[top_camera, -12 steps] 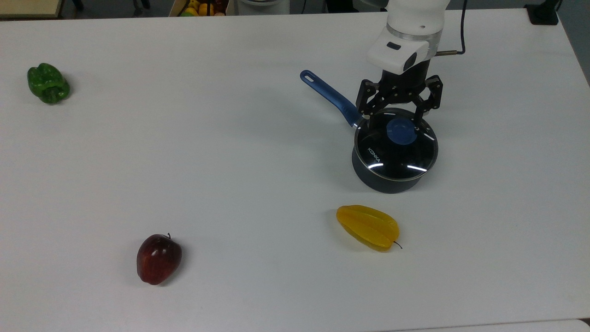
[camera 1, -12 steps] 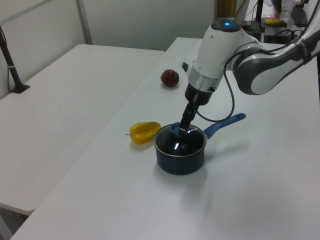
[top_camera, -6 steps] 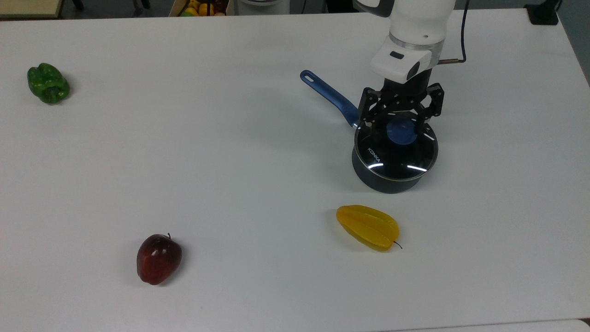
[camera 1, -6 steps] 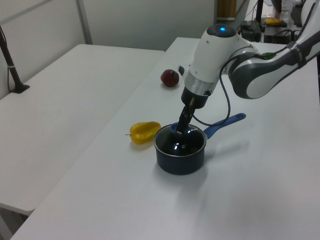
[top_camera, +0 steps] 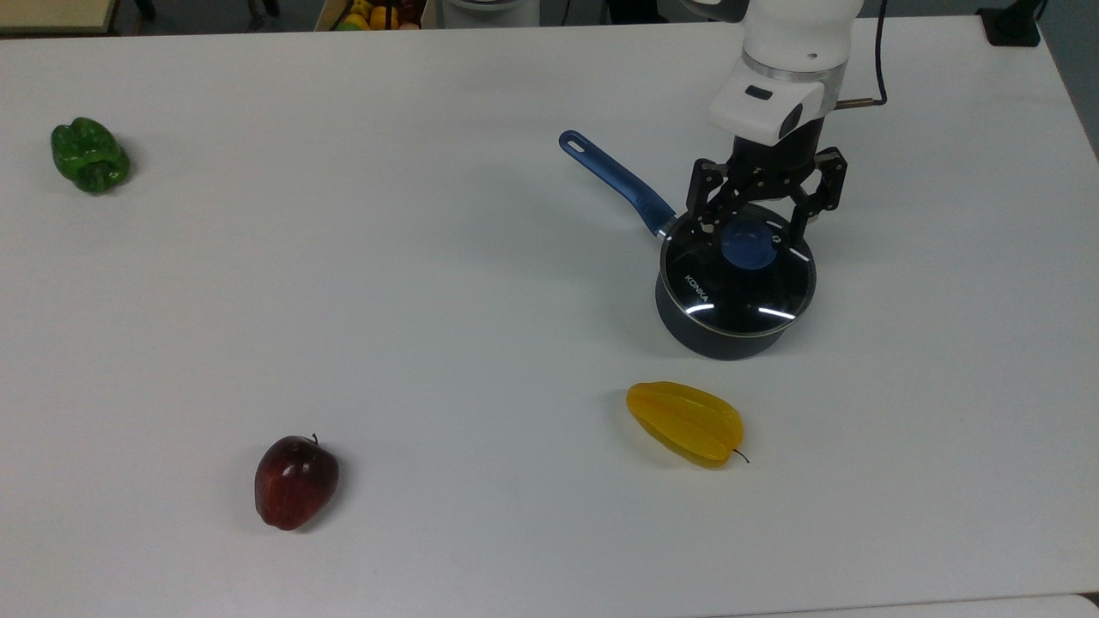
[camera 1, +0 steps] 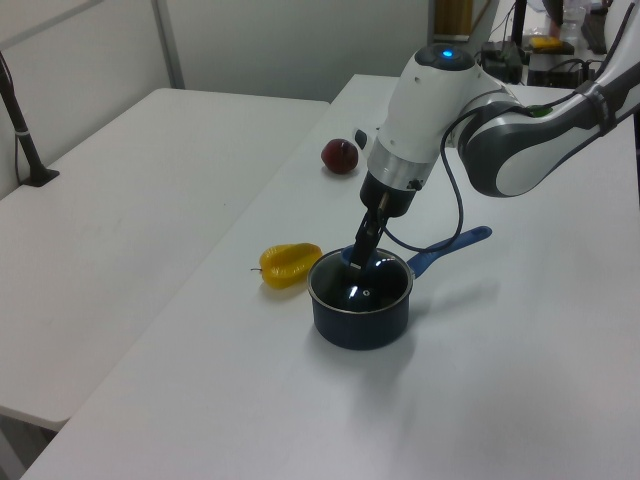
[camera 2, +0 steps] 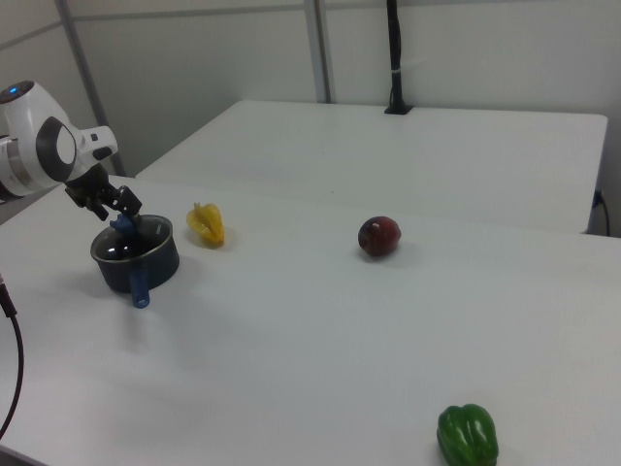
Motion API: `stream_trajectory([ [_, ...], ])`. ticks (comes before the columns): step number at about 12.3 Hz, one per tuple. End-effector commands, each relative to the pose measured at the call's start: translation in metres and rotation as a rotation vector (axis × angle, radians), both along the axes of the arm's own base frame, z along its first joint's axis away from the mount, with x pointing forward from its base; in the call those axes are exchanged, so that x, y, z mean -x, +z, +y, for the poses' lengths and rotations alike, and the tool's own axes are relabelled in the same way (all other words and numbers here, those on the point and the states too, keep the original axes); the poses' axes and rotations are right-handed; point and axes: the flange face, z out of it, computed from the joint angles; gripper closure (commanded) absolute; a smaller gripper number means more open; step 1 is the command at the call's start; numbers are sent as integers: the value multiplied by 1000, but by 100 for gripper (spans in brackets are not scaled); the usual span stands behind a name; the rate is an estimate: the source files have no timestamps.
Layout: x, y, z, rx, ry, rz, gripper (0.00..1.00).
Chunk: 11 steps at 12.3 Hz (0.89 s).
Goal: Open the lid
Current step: 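Lower the gripper onto the blue knob and close on it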
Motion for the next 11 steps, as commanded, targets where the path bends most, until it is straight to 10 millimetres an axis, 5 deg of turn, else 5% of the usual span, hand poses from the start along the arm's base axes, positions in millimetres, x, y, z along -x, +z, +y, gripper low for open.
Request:
stream_trajectory([
  [1,1,-2,3,2,-6,-19,7],
  [5,0,-2,0,6,-4,-20,10],
  [11,0,0,-3,13,-5,-15,49],
])
